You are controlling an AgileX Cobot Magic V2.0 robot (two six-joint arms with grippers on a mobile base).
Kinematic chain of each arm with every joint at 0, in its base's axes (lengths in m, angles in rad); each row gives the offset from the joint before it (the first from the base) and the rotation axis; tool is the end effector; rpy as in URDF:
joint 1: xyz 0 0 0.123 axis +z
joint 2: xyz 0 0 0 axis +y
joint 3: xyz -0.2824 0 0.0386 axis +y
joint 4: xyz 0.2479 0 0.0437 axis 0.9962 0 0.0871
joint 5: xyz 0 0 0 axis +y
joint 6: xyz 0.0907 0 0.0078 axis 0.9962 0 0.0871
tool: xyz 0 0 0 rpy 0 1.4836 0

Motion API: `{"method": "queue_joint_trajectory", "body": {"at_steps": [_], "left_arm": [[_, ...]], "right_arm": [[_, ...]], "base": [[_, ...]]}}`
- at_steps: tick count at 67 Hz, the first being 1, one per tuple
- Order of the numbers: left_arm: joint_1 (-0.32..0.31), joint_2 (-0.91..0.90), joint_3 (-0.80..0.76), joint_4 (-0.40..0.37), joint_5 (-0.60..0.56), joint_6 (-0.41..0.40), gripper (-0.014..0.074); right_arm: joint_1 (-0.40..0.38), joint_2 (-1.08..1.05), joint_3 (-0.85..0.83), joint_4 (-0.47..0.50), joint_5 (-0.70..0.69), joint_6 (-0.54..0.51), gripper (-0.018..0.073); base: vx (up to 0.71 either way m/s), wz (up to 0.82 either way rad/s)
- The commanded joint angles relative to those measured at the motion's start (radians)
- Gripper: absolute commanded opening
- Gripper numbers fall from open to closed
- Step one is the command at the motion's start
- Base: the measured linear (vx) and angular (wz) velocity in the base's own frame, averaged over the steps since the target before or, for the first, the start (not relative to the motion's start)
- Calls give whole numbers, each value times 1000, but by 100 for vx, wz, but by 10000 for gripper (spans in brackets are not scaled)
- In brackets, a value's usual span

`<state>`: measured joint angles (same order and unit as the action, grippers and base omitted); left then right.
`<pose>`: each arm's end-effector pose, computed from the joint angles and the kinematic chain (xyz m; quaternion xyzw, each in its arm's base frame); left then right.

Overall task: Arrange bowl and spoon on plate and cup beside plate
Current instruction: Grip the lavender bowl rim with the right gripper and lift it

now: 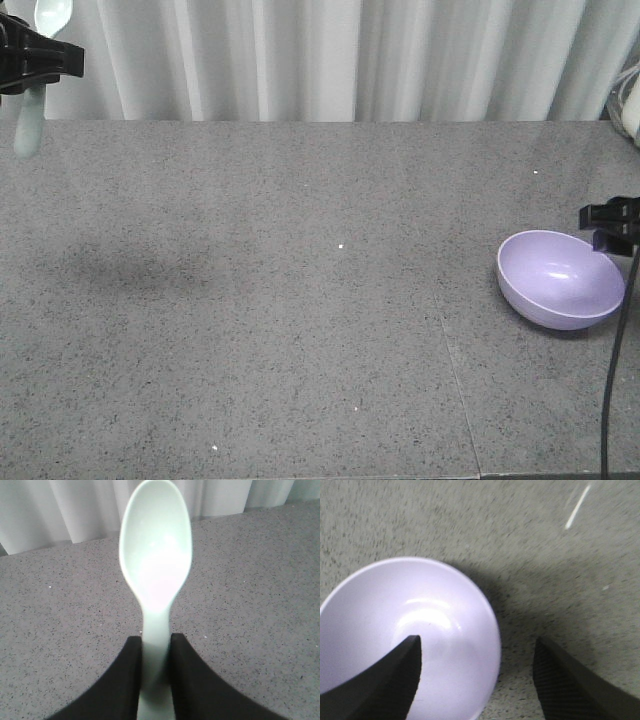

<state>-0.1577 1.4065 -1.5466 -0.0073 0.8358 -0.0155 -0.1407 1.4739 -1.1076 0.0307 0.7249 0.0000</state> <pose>0.3020 -0.0485 0.4337 0.0621 0.8843 -0.0435 0.4608 0.3042 -0.0412 0.2830 0.0756 0.9570 -0.0067 0.2798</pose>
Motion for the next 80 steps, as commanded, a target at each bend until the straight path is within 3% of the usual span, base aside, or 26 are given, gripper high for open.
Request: {"method": "queue_joint_trajectory", "body": {"at_steps": [1, 38, 50, 65, 80], "left_arm": [[-7, -37, -28, -9, -63, 0, -6], [-7, -37, -28, -9, -62, 0, -6], [-7, -37, -28, -9, -60, 0, -6], [-7, -37, -28, -9, -60, 0, -6], [-7, -37, -28, -9, -58, 0, -6]], "right_arm": [[-6, 6, -32, 5, -23, -18, 459], [-6, 116, -32, -23, -34, -7, 422], [-6, 133, -32, -31, -56, -7, 298], [-6, 133, -32, -31, -84, -7, -14], [-6, 133, -32, -31, -89, -12, -11]], "base": [[0, 0], [0, 0], [0, 0], [0, 0], [0, 0]]}}
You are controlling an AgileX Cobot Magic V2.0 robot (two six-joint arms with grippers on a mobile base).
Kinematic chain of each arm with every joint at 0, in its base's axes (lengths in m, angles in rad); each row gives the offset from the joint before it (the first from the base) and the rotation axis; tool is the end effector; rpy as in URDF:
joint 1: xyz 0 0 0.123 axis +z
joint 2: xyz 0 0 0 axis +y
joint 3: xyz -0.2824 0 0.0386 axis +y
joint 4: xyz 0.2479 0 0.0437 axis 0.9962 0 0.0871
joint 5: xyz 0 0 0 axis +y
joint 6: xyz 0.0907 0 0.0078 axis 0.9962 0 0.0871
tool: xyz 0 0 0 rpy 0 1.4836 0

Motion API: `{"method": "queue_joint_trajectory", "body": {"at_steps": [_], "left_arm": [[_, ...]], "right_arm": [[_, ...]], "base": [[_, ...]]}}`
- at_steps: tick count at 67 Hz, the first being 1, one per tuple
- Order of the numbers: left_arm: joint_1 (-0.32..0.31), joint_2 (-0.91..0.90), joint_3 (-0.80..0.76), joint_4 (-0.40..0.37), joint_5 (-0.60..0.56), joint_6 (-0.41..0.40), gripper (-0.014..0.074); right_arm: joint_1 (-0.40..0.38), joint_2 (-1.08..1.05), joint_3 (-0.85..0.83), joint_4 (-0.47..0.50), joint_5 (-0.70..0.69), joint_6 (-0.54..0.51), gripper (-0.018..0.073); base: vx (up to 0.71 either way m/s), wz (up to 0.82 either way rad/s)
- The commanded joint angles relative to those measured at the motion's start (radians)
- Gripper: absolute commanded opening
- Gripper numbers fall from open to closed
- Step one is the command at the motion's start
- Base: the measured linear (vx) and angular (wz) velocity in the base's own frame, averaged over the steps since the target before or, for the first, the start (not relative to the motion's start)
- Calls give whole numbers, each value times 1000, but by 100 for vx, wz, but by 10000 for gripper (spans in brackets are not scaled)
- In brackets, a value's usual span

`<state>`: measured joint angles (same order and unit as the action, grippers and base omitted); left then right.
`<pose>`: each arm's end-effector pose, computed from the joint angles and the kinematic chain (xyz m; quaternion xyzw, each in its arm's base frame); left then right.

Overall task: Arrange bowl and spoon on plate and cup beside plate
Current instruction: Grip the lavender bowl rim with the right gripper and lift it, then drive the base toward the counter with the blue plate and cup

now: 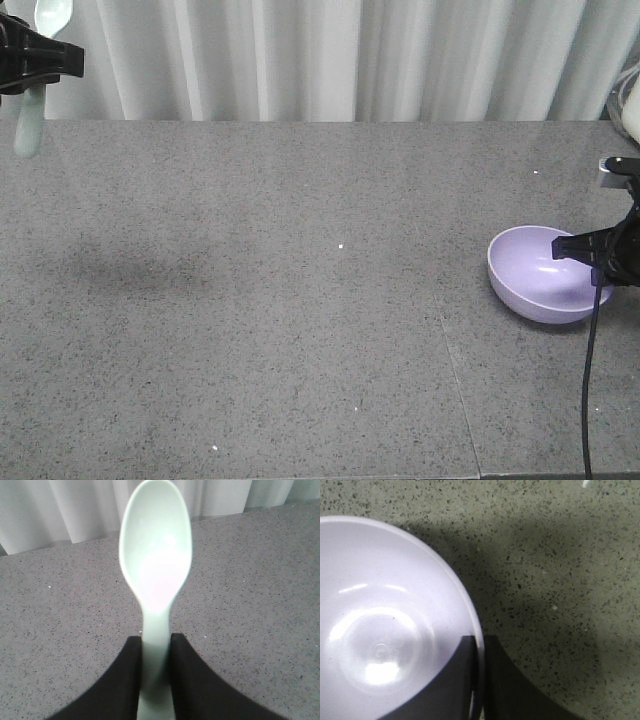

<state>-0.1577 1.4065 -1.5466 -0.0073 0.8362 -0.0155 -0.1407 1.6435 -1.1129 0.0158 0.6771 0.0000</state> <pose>0.3020 -0.0485 0.4336 0.0621 0.8844 -0.0435 0.4606 0.3313 -0.0460 0.2321 0.0734 0.9720 -0.0095 0.2231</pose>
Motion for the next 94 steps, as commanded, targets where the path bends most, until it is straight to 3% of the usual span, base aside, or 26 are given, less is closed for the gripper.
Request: {"method": "queue_joint_trajectory", "body": {"at_steps": [1, 31, 69, 94], "left_arm": [[-7, -37, -28, -9, -58, 0, -6], [-7, -37, -28, -9, -58, 0, -6], [-7, -37, -28, -9, -63, 0, -6], [-7, -37, -28, -9, -69, -1, -6]], "right_arm": [[-6, -37, -27, -16, -41, -12, -11], [-6, -128, -27, -7, -50, -12, -11], [-6, -514, -30, 45, -80, -12, -9], [-6, -675, -146, 44, -32, -20, -8]], "base": [[0, 0], [0, 0], [0, 0], [0, 0]]}}
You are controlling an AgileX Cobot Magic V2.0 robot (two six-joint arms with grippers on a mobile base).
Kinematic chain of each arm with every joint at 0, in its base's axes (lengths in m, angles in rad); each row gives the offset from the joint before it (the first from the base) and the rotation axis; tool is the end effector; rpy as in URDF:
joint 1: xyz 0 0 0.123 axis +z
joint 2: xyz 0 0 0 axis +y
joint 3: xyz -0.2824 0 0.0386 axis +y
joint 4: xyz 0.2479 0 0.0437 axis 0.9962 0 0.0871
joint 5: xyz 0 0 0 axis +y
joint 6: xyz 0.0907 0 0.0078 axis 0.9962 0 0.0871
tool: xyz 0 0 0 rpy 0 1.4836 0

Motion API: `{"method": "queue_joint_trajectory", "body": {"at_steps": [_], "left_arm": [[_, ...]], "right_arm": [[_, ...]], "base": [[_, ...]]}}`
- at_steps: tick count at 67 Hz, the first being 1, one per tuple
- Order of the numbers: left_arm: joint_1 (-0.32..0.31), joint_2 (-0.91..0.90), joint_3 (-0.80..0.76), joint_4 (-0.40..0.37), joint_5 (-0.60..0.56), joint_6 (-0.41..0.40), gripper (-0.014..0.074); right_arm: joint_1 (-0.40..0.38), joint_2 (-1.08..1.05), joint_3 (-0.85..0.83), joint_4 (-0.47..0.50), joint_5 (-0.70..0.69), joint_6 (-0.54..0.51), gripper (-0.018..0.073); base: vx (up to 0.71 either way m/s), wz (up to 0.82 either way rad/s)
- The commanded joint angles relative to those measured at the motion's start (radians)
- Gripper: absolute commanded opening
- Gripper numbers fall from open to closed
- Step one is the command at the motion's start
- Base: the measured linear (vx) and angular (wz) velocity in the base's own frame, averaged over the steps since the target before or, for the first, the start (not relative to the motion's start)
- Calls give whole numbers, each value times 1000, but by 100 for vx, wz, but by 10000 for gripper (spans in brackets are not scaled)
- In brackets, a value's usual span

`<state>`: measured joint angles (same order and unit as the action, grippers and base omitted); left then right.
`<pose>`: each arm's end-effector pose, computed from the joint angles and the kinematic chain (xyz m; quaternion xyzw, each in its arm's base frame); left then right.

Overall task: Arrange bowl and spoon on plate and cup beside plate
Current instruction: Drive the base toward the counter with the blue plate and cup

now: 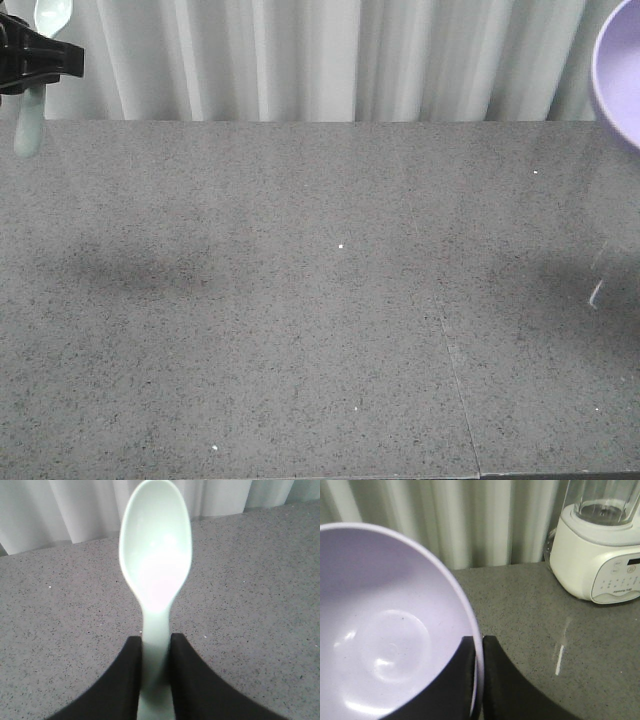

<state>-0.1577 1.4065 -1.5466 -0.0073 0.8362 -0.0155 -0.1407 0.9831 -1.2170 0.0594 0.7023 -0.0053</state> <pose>0.3020 -0.0485 0.4336 0.0621 0.8844 -0.0435 0.4606 0.1896 -0.0233 0.4455 0.0640 0.8255 -0.0123 0.5607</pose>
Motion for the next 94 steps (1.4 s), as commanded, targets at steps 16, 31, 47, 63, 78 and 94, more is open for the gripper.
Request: {"method": "queue_joint_trajectory", "body": {"at_steps": [16, 31, 47, 63, 78, 94], "left_arm": [[-7, -37, -28, -9, -59, -3, -6], [-7, -37, -28, -9, -59, -3, -6], [-7, -37, -28, -9, -59, -3, -6], [-7, -37, -28, -9, -59, -3, -6], [-7, -37, -28, -9, -59, -3, -6], [-7, -37, -28, -9, -59, -3, -6]], "right_arm": [[-6, -16, -39, -2, -59, -35, -8], [-6, -16, -39, -1, -48, -35, -8], [-6, -16, -39, -1, -48, -35, -8], [-6, -16, -39, -1, -48, -35, -8], [-6, -16, -39, -1, -48, -35, -8], [-6, -16, -39, -1, -48, -35, -8]], "base": [[0, 0], [0, 0], [0, 0], [0, 0], [0, 0], [0, -1]]}}
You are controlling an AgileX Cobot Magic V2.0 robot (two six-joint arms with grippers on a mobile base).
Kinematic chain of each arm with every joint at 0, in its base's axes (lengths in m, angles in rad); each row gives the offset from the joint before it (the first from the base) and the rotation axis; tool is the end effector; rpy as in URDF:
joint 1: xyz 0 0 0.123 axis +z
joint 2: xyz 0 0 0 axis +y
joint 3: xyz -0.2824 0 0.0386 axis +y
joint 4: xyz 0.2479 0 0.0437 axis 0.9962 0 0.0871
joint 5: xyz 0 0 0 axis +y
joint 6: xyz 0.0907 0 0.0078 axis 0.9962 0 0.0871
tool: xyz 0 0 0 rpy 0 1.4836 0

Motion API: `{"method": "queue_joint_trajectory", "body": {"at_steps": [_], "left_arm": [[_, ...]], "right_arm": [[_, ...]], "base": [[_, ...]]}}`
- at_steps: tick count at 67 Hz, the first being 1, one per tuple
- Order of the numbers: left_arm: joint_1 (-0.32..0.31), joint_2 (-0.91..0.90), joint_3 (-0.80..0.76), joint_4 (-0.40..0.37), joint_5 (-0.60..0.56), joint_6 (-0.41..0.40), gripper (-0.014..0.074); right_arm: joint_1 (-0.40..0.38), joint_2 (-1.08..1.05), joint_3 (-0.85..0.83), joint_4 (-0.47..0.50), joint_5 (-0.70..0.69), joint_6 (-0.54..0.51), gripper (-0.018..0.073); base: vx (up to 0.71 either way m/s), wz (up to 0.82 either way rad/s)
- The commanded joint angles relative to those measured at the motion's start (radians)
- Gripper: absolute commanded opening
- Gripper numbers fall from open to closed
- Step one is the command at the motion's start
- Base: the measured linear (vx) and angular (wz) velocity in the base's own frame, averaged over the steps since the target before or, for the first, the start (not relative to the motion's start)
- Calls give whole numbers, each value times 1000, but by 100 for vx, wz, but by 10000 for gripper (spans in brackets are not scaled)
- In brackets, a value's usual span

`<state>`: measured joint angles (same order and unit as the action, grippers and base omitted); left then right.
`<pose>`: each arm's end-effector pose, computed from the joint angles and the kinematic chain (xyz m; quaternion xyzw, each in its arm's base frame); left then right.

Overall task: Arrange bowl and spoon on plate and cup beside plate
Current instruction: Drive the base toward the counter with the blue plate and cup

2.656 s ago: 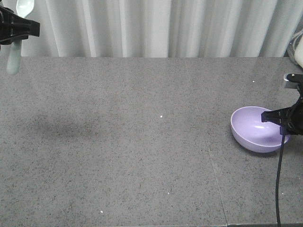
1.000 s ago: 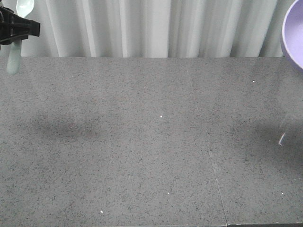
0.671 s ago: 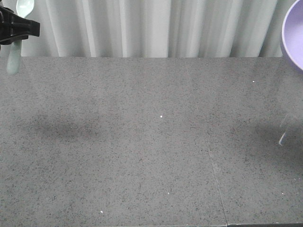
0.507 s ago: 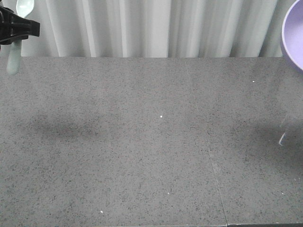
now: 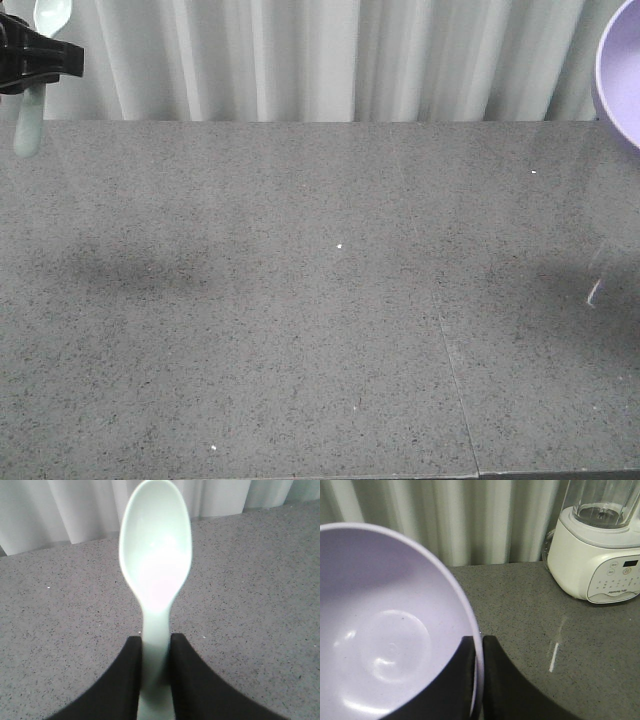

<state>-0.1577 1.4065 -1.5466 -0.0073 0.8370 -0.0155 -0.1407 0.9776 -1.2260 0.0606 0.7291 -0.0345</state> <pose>0.3019 -0.0485 0.4336 0.0621 0.8846 -0.0435 0.4602 0.1863 -0.0227 0.4471 0.0517 0.8297 -0.0193 0.5554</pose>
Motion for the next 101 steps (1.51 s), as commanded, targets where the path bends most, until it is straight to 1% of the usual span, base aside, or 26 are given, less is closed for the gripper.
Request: {"method": "queue_joint_trajectory", "body": {"at_steps": [1, 25, 101], "left_arm": [[-7, -37, -28, -9, -59, -3, -6], [-7, -37, -28, -9, -59, -3, -6], [-7, -36, -28, -9, -59, -3, -6]], "right_arm": [[-6, -10, -30, -2, -75, -6, -8], [-6, -10, -30, -2, -75, -6, -8], [-6, -10, -30, -2, -75, -6, -8]], "base": [[0, -4], [1, -17], [-2, -36]]}}
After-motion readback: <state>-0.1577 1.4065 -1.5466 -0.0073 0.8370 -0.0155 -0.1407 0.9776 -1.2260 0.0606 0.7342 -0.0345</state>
